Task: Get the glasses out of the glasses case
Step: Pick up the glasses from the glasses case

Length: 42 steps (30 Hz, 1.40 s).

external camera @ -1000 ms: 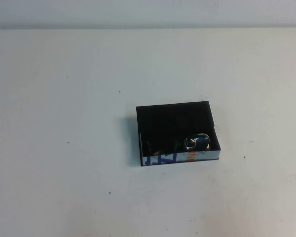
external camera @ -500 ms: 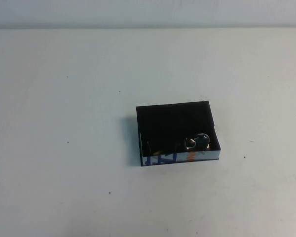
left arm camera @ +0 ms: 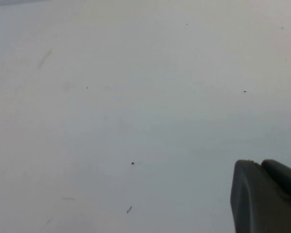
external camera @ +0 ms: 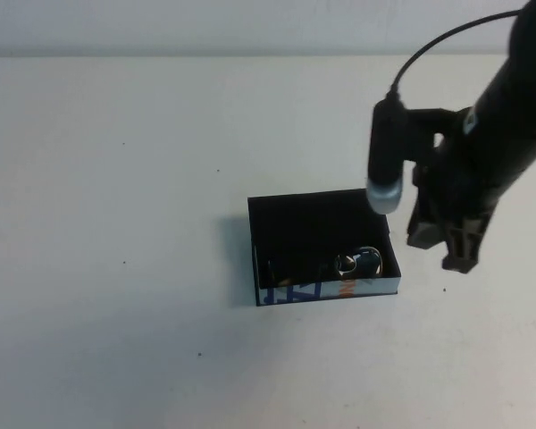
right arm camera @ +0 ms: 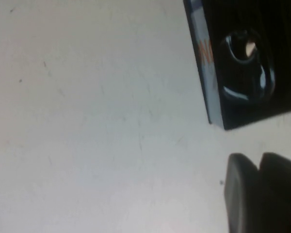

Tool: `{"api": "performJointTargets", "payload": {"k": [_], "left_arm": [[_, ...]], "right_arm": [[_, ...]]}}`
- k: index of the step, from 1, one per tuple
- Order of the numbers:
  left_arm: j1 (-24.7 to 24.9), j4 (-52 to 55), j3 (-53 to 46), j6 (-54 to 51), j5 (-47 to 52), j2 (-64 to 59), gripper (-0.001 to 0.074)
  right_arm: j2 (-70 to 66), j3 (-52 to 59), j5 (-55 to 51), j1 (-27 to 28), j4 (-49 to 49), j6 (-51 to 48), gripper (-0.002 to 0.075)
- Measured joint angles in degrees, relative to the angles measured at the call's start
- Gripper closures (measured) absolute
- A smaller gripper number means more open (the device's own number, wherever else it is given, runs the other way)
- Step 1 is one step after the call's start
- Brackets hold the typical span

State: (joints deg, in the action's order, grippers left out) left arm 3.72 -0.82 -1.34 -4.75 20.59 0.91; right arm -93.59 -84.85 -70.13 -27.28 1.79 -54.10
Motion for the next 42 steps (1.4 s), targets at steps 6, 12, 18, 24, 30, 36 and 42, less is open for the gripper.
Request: {"api": "performJointTargets", "payload": {"k": [6,12,18,24,30,36,42], "left_arm": [[0.0,0.0,0.0,0.0,0.0,0.0,0.0739],[0.0,0.0,0.0,0.0,0.0,0.0,0.0739],[0.0,0.0,0.0,0.0,0.0,0.0,0.0739],[0.0,0.0,0.0,0.0,0.0,0.0,0.0739],[0.0,0.0,0.0,0.0,0.0,0.0,0.0739],[0.0,0.0,0.0,0.0,0.0,0.0,0.0739],[0.0,0.0,0.0,0.0,0.0,0.0,0.0739]], "right_arm": [[-9.6,-5.2,0.4,-2.3,1.5,-8.1,0.054],[-14.0,-6.2,9.7,-4.9,-1.2,-13.5,0.0436],[-18.1,-6.6,16.4,-5.6,-1.4,-16.1,0.0447],[-21.0,-6.6,18.6,-5.6,-1.2,-16.4,0.0454],[-22.1,-6.6,19.1,-5.6,0.1,-16.5,0.0454],[-22.6,-6.7,20.0,-5.3,2.5,-16.6,0.0454],[-23.5,-6.7,20.4,-4.6,3.8,-16.6,0.0454]]}}
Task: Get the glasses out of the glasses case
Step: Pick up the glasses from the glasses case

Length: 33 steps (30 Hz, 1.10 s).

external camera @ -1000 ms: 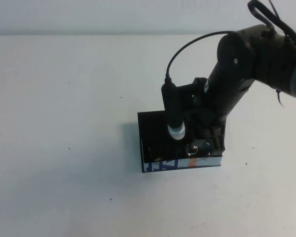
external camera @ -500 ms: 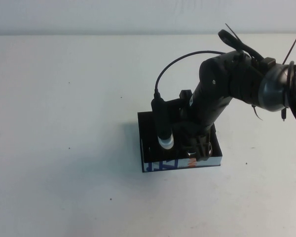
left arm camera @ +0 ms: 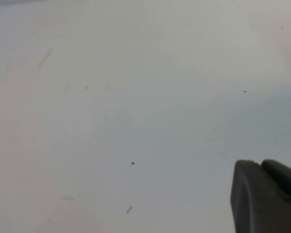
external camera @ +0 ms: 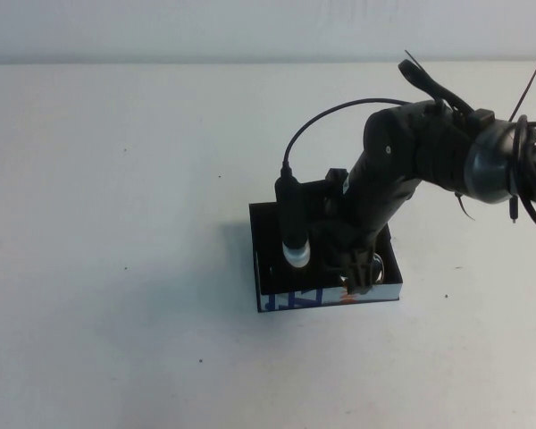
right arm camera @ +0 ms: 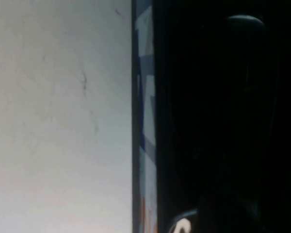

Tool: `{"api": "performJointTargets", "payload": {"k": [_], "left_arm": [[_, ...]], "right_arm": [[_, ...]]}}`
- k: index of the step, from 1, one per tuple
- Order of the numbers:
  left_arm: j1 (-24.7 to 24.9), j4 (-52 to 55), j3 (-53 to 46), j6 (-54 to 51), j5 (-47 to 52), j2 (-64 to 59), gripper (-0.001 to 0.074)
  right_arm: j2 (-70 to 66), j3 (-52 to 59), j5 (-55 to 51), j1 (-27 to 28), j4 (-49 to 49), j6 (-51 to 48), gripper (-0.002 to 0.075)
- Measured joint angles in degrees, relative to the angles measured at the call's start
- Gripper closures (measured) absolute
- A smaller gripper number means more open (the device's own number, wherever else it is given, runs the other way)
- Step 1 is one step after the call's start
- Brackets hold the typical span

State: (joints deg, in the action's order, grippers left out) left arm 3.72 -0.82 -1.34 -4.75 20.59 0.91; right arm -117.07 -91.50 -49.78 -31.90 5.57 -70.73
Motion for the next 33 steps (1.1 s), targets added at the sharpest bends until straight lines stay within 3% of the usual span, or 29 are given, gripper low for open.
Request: {"api": "performJointTargets", "payload": {"k": [16,19,22,28,33], "left_arm": [[0.0,0.0,0.0,0.0,0.0,0.0,0.0739],[0.0,0.0,0.0,0.0,0.0,0.0,0.074],[0.0,0.0,0.0,0.0,0.0,0.0,0.0739],[0.0,0.0,0.0,0.0,0.0,0.0,0.074],[0.0,0.0,0.0,0.0,0.0,0.0,0.0739]], "right_arm": [[-2.7,0.0,0.1,1.1,2.7,-0.1,0.0465],[-2.7,-0.7,-0.2,1.1,2.7,-0.1,0.0524],[-2.4,-2.6,-1.9,1.1,2.9,1.5,0.0643],[0.8,-8.0,-5.3,1.1,1.1,10.9,0.0664],[6.1,-9.5,-14.4,1.4,-1.3,26.8,0.0664]]}}
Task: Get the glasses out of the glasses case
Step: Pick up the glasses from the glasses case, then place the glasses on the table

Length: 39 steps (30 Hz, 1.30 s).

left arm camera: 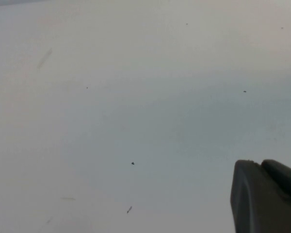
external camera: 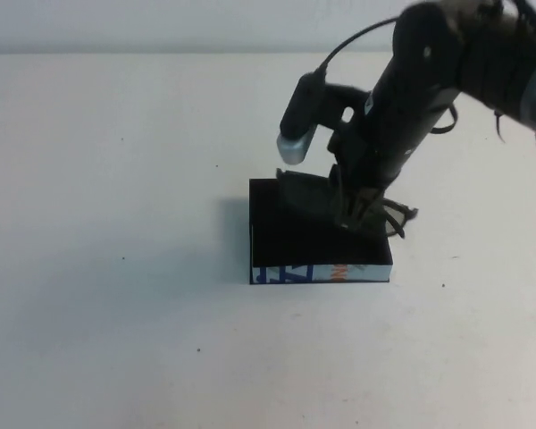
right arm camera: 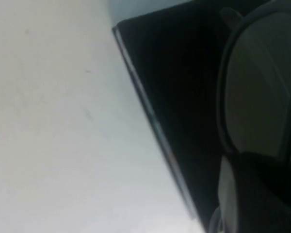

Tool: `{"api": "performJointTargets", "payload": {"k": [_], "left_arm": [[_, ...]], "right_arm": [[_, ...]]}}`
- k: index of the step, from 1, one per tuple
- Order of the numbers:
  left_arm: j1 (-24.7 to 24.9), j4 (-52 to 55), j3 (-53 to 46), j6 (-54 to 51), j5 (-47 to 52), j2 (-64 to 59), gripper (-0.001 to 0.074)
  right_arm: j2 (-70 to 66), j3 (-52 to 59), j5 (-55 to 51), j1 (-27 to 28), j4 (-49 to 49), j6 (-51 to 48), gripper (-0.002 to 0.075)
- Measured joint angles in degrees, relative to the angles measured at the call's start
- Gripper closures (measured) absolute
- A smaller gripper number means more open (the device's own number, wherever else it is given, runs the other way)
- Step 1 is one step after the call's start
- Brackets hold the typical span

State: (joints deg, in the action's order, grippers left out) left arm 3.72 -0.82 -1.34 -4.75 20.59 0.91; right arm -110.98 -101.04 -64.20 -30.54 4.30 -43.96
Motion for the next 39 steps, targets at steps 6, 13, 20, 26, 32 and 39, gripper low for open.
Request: {"api": "performJointTargets", "payload": {"k": [6,13,20,26,32,39], "left_arm": [[0.0,0.0,0.0,0.0,0.0,0.0,0.0739],[0.0,0.0,0.0,0.0,0.0,0.0,0.074],[0.0,0.0,0.0,0.0,0.0,0.0,0.0739],[0.0,0.0,0.0,0.0,0.0,0.0,0.0739],[0.0,0.0,0.0,0.0,0.0,0.0,0.0739],[0.0,0.0,0.0,0.0,0.0,0.0,0.0739]], "right_arm": [[5.3,4.9,-5.3,5.5,4.2,22.5,0.0664],[15.8,26.4,1.5,14.8,5.9,41.4,0.0664],[21.8,47.0,23.1,21.2,6.6,47.1,0.0664],[18.0,49.9,30.2,21.5,5.5,46.5,0.0664],[15.2,50.0,33.4,21.5,5.8,45.2,0.0646],[17.3,49.5,33.7,21.5,6.2,45.1,0.0416]]}}
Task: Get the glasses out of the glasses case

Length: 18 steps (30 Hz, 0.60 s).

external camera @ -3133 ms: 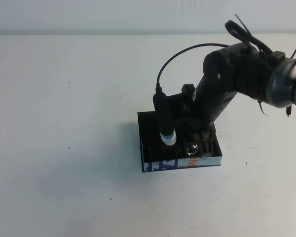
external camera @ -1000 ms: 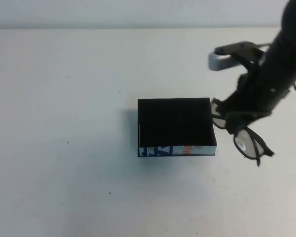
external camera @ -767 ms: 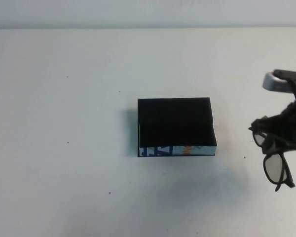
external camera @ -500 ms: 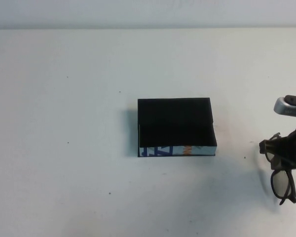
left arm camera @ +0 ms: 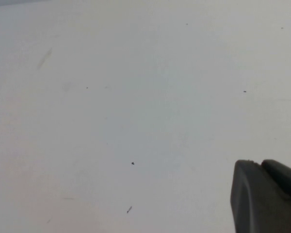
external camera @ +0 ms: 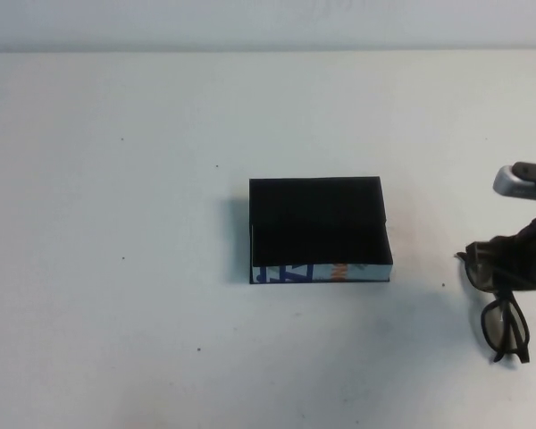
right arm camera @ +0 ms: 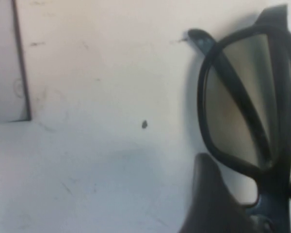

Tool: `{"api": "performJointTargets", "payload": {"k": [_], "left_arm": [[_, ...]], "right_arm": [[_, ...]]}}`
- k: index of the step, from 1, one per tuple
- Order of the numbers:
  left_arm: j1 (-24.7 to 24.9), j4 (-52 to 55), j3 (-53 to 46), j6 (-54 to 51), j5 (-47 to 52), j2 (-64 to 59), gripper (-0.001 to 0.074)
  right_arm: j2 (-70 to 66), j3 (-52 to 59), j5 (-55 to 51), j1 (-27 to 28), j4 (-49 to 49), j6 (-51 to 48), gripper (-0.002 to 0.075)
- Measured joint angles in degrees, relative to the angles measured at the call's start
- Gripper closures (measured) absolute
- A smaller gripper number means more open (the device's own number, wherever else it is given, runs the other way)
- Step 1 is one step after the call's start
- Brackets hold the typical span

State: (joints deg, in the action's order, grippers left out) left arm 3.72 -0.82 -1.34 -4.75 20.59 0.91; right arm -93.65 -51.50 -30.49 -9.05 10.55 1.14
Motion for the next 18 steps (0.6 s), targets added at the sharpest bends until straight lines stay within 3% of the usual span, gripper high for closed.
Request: {"api": "performJointTargets", "payload": {"k": [4,8,18], "left_arm": [[0.0,0.0,0.0,0.0,0.0,0.0,0.0739],[0.0,0.0,0.0,0.0,0.0,0.0,0.0739],[0.0,0.0,0.0,0.0,0.0,0.0,0.0739]], "right_arm": [[8.3,0.0,0.6,-0.5,0.0,-0.1,0.0394],[19.3,0.0,0.6,-1.9,-1.3,-0.1,0.0433],[41.2,5.2,-7.5,-4.3,-2.1,-0.1,0.0666]]}}
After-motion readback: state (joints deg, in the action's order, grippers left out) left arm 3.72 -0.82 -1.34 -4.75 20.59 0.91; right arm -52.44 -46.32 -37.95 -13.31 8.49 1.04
